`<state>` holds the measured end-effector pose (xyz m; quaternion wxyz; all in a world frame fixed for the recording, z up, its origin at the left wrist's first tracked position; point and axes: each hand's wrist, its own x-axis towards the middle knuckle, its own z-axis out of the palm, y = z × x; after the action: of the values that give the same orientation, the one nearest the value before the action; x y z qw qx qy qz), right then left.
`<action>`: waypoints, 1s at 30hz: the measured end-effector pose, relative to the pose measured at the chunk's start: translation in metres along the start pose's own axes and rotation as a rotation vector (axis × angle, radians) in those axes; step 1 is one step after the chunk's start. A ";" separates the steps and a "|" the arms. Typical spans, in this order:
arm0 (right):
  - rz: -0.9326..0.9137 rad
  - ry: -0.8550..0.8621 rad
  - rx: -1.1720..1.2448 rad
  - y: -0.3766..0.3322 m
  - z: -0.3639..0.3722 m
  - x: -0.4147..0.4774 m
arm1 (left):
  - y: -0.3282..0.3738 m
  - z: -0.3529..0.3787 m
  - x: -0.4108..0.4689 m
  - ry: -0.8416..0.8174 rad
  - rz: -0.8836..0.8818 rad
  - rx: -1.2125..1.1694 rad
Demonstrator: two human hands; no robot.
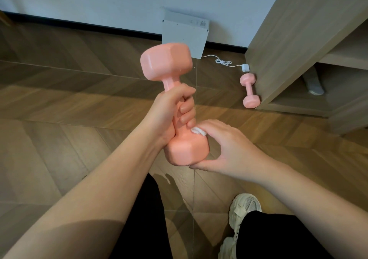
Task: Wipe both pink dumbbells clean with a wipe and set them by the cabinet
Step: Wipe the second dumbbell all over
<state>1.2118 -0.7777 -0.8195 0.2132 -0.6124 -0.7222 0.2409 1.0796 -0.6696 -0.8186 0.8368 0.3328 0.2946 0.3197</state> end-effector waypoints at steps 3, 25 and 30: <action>0.000 -0.044 0.063 -0.003 0.002 0.001 | 0.001 0.001 -0.004 -0.154 0.009 -0.031; -0.181 0.143 -0.044 -0.008 -0.002 -0.007 | 0.014 -0.001 -0.005 0.075 0.012 -0.111; -0.249 0.196 -0.176 -0.004 0.001 -0.010 | 0.007 0.000 0.002 0.278 -0.051 0.117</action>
<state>1.2094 -0.7882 -0.8183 0.2563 -0.5549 -0.7866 0.0876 1.0787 -0.6644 -0.8137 0.7750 0.3260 0.4339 0.3237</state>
